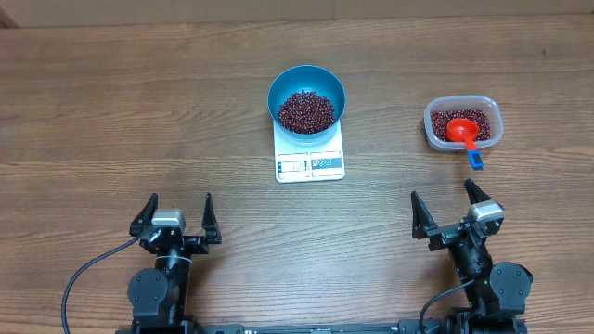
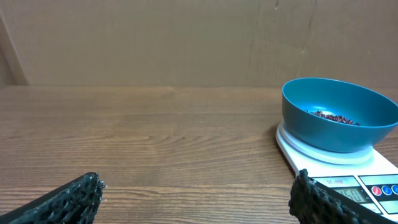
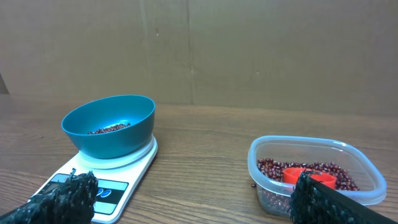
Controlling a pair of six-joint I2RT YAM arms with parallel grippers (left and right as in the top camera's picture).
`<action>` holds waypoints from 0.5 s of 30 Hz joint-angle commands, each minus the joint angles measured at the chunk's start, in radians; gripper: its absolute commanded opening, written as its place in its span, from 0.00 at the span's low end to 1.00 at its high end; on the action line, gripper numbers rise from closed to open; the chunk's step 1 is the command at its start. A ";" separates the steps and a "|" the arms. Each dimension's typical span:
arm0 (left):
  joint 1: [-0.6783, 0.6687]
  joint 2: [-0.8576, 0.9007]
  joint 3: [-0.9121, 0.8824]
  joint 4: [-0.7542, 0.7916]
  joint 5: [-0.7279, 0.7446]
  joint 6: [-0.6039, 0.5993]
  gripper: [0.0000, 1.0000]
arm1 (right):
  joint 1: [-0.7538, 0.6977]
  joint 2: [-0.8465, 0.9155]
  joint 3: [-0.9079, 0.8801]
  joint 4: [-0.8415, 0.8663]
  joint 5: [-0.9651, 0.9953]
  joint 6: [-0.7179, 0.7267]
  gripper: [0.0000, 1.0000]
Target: Scoop item into bowl and weigh 150g on scale
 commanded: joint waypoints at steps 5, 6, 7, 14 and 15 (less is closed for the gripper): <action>-0.005 -0.009 -0.004 -0.002 -0.003 -0.018 0.99 | 0.002 -0.011 -0.011 0.009 -0.008 -0.019 1.00; -0.005 -0.009 -0.004 -0.002 -0.003 -0.018 0.99 | 0.002 -0.011 -0.011 0.009 -0.008 -0.019 1.00; -0.005 -0.009 -0.004 -0.002 -0.003 -0.018 0.99 | 0.002 -0.011 -0.011 0.009 -0.008 -0.019 1.00; -0.005 -0.009 -0.004 -0.002 -0.003 -0.018 1.00 | 0.002 -0.011 -0.011 0.009 -0.008 -0.019 1.00; -0.005 -0.009 -0.004 -0.002 -0.003 -0.018 0.99 | 0.002 -0.011 -0.011 0.009 -0.008 -0.019 1.00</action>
